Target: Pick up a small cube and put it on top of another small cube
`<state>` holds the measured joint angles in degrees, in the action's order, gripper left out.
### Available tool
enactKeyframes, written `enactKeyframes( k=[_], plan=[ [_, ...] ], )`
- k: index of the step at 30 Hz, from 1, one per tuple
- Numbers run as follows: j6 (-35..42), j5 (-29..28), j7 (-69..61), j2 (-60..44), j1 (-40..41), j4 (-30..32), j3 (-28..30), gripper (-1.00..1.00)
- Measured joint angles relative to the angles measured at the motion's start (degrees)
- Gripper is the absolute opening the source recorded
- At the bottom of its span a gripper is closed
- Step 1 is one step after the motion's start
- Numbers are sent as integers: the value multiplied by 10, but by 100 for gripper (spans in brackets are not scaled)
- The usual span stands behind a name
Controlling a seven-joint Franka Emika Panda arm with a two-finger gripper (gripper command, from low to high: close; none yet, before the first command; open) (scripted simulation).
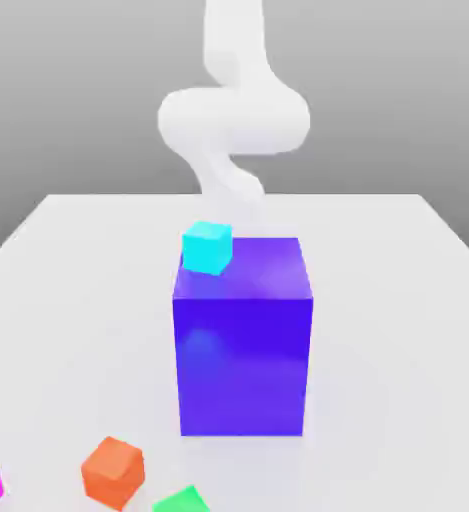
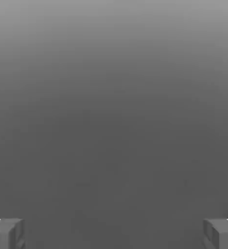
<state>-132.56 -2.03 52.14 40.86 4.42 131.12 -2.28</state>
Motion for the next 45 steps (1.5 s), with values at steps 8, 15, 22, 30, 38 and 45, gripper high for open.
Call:
enactKeyframes(
  k=[8,15,22,30,38,45],
  plan=[
    [-24,-77,212,-163,124,-22,-57,0],
    [-44,-139,391,-303,195,-41,-69,0],
    [-71,-163,544,-435,249,-57,-50,0],
    [-118,-112,666,-570,279,-71,-19,0],
    [-187,-19,727,-698,320,-90,-14,0],
    [-219,-21,731,-739,317,-98,-10,-100]
  ],
)
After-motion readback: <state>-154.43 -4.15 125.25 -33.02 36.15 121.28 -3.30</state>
